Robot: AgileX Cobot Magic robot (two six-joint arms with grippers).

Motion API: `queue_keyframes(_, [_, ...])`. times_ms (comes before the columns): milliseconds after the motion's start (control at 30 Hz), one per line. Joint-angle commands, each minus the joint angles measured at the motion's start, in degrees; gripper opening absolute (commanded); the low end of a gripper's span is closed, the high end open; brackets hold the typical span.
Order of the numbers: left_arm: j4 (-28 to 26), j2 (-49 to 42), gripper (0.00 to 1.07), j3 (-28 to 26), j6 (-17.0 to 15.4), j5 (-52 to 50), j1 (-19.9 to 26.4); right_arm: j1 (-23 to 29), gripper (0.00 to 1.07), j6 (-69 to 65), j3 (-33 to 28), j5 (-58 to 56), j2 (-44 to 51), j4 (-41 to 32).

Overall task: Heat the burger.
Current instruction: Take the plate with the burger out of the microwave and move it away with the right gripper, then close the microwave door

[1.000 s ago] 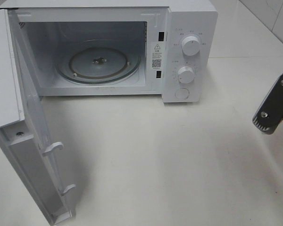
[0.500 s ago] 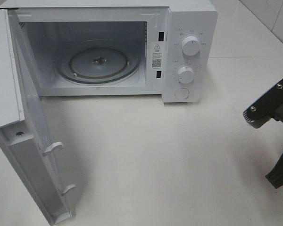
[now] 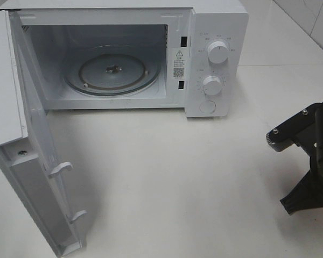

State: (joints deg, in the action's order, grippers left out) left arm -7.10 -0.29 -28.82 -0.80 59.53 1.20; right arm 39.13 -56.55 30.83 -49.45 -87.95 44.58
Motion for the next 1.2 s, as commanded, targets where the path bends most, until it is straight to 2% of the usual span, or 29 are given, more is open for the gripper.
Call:
queue_keyframes(33, [-0.11,-1.03,1.0,0.23,0.17,-0.63,0.11,-2.01,0.01,-1.26,0.4,-0.34,-2.64,3.09])
queue_keyframes(267, [-0.11,-1.03,1.0,0.23,0.17,-0.63,0.11,-4.24,0.02,-6.53,0.46,2.58,-8.02,5.5])
queue_keyframes(700, [-0.11,-1.03,1.0,0.23,0.17,-0.63,0.11,-4.58,0.07,-10.49,2.46,4.87,-15.47,6.53])
queue_keyframes(767, [-0.11,-1.03,1.0,0.23,0.17,-0.63,0.11,-4.58,0.13,-10.43,3.09,5.33,-15.53,6.42])
queue_keyframes(867, [-0.11,-1.03,1.0,0.23,0.17,-0.63,0.11,-4.58,0.15,-10.37,3.32,5.33,-15.53,6.36])
queue_keyframes(933, [-0.11,-1.03,1.0,0.23,0.17,-0.63,0.11,-4.58,0.28,-9.68,5.1,4.07,-15.41,4.93])
queue_keyframes(967, [-0.11,-1.03,1.0,0.23,0.17,-0.63,0.11,-4.58,0.28,-9.68,5.1,4.07,-15.41,4.93])
queue_keyframes(1033, [-0.11,-1.03,1.0,0.23,0.17,-0.63,0.11,-4.41,0.4,-7.79,6.13,4.24,-13.75,2.75])
queue_keyframes(1067, [-0.11,-1.03,1.0,0.23,0.17,-0.63,0.11,-4.41,0.4,-7.79,6.13,4.24,-13.75,2.75])
queue_keyframes(1200, [-0.11,-1.03,1.0,0.23,0.17,-0.63,0.11,-4.41,0.51,-2.06,7.1,4.81,-9.22,-1.78])
